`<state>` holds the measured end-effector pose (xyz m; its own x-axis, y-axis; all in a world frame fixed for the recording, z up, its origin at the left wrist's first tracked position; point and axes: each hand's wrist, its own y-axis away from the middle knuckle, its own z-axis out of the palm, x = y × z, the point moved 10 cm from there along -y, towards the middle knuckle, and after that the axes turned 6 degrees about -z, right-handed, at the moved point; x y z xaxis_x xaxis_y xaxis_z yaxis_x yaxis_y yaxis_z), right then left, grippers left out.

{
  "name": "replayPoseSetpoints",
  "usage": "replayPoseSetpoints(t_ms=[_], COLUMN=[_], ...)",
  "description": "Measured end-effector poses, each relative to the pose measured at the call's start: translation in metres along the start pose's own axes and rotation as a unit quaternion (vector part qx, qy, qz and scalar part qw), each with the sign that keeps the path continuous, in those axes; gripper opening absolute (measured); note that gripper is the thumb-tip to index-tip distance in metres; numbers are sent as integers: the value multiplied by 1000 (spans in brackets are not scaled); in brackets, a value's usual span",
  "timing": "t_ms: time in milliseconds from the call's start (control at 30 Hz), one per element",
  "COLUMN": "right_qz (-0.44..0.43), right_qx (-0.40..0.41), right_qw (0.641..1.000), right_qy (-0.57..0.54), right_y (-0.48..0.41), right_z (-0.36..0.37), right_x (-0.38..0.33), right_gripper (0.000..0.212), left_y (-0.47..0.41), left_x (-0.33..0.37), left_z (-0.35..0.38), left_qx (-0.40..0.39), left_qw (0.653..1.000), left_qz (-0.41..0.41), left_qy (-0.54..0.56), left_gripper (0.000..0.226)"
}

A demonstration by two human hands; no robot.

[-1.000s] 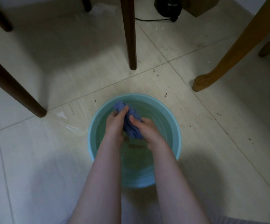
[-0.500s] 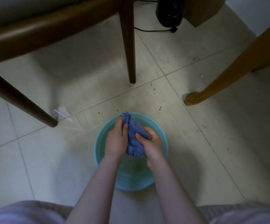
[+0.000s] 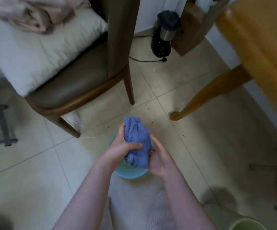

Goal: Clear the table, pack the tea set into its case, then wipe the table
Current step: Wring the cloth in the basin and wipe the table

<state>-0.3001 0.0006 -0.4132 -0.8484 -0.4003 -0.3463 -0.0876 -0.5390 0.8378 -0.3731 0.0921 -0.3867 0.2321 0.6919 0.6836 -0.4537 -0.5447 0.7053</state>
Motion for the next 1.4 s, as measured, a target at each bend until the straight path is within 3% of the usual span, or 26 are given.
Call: replayPoseSetpoints(t_ms=[67,333,500,633,700,833,1000,1067,1233,1400], right_qz=[31,-29,-133,-244,-295,-335,-309,-317,-375,-399], right_qx=[-21,-63,24,109,148,159,39,25,103,151], right_qw=[999,997,991,963,942,928,949,948,917,895], right_qy=[-10,-15,-21,29,63,43,-46,-17,83,128], right_y=[34,136,171,207,220,240,247,249,255,258], right_z=[18,83,92,98,101,113,134,133,106,70], right_x=[-7,-71,-114,-151,-168,-190,-211,-227,-280,-344], right_gripper=[56,45,56,18,15,19,26,34,60,48], left_y=[29,123,152,164,169,172,163,157,140,104], left_x=[28,125,165,191,203,228,257,267,289,314], left_z=[14,41,38,43,48,59,73,81,115,174], left_qx=[-42,-100,-102,-125,-134,-155,-147,-144,-151,-120], left_qw=[998,992,990,985,985,984,988,989,984,969], left_qz=[-16,-8,-17,-1,6,21,25,21,21,50], left_qy=[-32,-76,-90,-116,-110,-85,-46,-41,-94,-210], left_gripper=[77,78,92,90,81,81,75,65,56,44])
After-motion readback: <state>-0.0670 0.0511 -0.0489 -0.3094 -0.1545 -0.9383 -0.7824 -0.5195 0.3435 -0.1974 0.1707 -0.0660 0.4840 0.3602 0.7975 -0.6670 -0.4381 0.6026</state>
